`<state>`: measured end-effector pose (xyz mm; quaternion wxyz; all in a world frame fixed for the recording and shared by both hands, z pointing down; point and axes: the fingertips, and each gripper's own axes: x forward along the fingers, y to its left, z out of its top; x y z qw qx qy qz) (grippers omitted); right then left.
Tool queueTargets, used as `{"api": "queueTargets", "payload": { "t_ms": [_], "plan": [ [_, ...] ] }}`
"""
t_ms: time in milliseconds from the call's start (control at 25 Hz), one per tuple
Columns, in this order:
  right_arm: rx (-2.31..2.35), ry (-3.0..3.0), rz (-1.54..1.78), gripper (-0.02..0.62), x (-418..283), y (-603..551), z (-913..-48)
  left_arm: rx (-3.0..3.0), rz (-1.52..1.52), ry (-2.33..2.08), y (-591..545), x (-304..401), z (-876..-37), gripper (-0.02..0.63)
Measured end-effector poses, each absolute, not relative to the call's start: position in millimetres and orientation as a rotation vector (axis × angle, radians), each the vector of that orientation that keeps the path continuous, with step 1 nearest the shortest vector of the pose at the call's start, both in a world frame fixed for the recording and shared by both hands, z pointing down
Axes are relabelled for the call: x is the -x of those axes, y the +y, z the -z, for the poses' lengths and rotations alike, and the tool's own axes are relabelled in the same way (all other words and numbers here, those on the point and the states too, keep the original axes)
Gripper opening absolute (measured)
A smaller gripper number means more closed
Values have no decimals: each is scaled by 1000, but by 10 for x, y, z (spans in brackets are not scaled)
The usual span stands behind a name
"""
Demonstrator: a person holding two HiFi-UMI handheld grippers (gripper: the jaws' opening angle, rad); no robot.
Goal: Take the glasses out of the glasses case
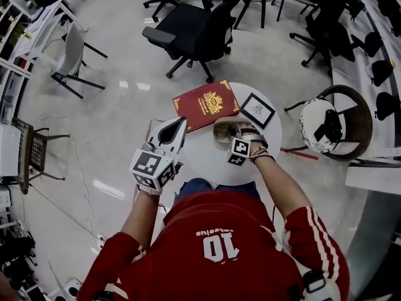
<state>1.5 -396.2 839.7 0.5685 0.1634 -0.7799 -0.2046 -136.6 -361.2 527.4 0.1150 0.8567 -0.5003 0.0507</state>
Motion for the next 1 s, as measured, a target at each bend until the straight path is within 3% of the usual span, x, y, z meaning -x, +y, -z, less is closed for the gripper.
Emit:
{"api": "queueTargets", "payload": {
  "t_ms": [1000],
  "plan": [
    [-757, -1939, 293, 28, -265, -3666, -7068, -2574, -48, -1384, -3365, 1422, -4823, 9]
  ]
}}
